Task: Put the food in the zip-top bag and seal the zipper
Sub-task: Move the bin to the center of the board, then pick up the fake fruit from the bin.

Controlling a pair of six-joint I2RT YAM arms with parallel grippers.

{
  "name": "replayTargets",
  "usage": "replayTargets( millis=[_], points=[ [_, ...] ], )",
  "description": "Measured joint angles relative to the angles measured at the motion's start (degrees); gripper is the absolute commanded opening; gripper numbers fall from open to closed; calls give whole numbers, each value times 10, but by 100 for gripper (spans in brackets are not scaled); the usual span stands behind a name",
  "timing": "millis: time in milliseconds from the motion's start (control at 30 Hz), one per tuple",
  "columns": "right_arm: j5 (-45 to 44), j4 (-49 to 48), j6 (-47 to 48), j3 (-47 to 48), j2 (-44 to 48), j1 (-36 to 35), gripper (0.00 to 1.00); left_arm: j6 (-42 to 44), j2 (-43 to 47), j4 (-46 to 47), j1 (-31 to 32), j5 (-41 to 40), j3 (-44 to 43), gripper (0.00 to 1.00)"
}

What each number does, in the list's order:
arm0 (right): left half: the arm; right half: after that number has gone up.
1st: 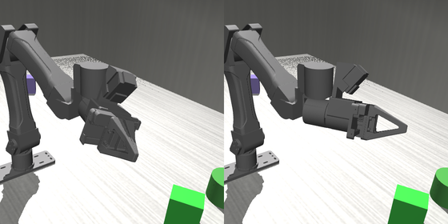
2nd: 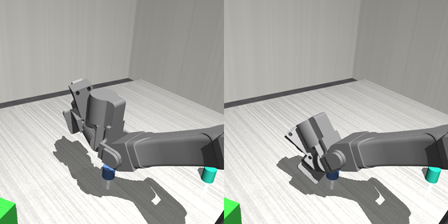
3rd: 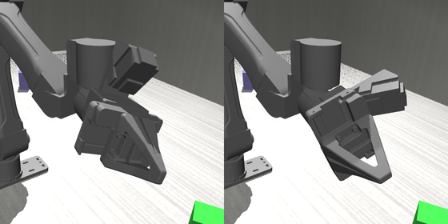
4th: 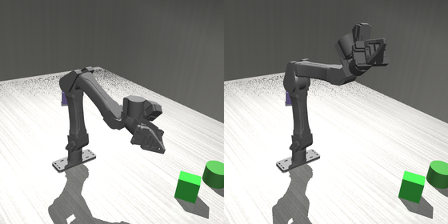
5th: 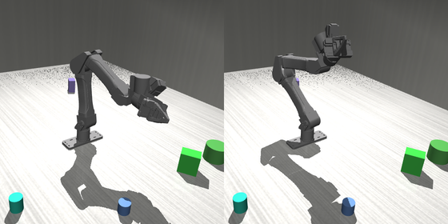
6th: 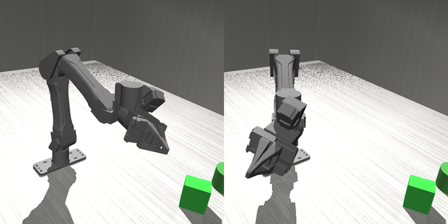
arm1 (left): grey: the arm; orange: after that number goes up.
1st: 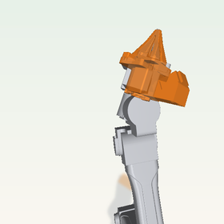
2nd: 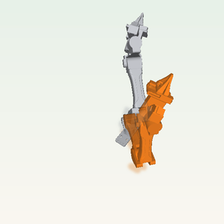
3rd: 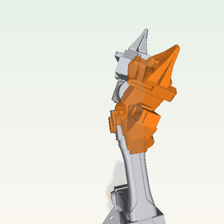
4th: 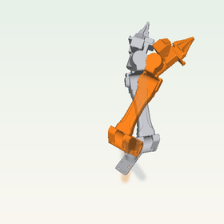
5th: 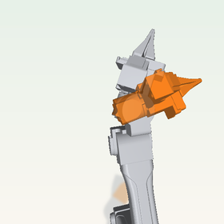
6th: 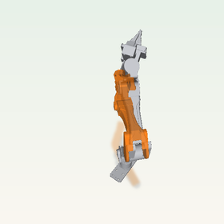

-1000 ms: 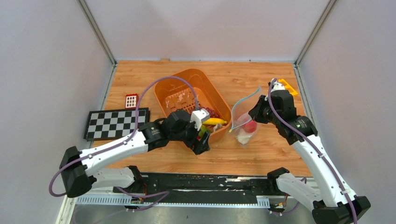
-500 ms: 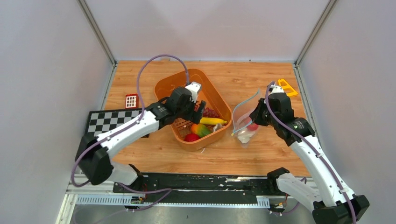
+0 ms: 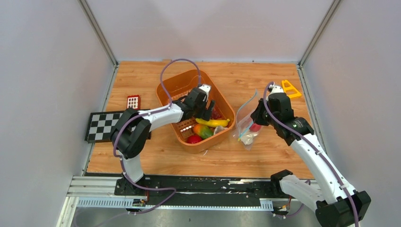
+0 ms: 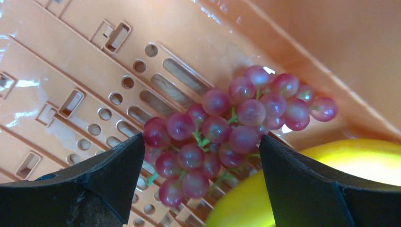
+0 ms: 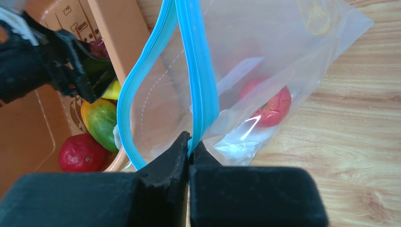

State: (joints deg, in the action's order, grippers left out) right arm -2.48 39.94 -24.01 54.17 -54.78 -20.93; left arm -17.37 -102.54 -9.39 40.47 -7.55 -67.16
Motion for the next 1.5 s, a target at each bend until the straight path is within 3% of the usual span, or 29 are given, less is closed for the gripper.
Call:
replayTargets(
  millis=[233, 333, 467, 933, 1133, 1500],
  points=[
    [10, -4, 1, 0, -2, 0, 0, 39, -41, -2, 0, -32, -7, 61],
    [13, -4, 1, 0, -2, 0, 0, 48, -40, -1, 0, -41, -7, 42],
    [29, -4, -2, 0, 0, 0, 0, 51, -16, -2, 0, -47, 7, 33],
    [87, -12, -34, -21, 28, 0, 0, 39, 198, -21, 0, -18, 27, 29],
    [106, -11, -51, -37, 59, 0, 0, 24, 284, -15, 7, 80, 36, 29],
    [135, -17, -84, -64, 67, 0, 0, 25, 278, -15, 162, 156, 35, 27]
  ],
)
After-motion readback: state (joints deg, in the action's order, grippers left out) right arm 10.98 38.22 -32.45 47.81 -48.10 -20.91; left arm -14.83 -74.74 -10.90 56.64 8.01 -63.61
